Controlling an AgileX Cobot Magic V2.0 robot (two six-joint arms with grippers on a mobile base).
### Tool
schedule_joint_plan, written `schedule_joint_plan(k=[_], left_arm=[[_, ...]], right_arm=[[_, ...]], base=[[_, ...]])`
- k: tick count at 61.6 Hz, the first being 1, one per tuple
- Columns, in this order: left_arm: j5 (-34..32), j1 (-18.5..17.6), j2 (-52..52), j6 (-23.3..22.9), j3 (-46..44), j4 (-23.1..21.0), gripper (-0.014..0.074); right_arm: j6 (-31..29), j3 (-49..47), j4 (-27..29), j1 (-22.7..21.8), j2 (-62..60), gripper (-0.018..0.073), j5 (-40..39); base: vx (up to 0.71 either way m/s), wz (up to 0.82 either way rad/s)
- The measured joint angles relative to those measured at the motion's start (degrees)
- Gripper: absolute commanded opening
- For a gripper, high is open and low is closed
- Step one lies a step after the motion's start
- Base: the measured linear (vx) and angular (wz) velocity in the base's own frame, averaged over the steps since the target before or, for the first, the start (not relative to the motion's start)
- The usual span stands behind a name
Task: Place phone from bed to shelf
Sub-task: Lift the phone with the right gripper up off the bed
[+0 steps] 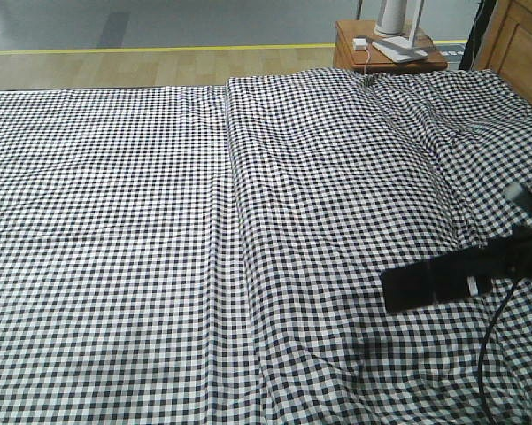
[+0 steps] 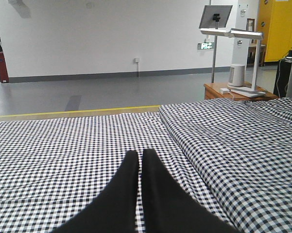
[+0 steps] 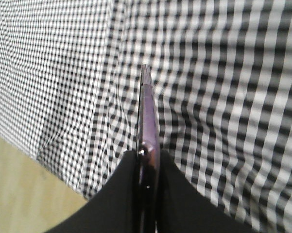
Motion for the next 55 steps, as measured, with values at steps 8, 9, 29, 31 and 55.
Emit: schedule_joint_plan(k=[8,9,29,31,55], left_arm=[[0.0,0.0,0.0,0.0,0.0,0.0,0.0001],[0.0,0.0,0.0,0.0,0.0,0.0,0.0001],[0.0,0.0,0.0,0.0,0.0,0.0,0.0001],[0.0,0.0,0.0,0.0,0.0,0.0,0.0001],[0.0,0.0,0.0,0.0,0.0,0.0,0.0001]], right_arm=[[0.43,0.19,0.15,3.19,-7.12,-0.0003,0.39],[0.55,0.24,0.15,3.78,-8.21,-0.0003,0.57],[2.17,0.42,1.53,15.09,-21.95,-0.0003,2.05],[2.28,0.42,1.68,16.36,-23.0,-0.0003,2.06],[5.0,0.59,3.55,30.99,-30.33,-0.0003,3.16]], base=[[0.0,0.0],[0.0,0.0],[0.0,0.0],[0.0,0.0],[0.0,0.0]])
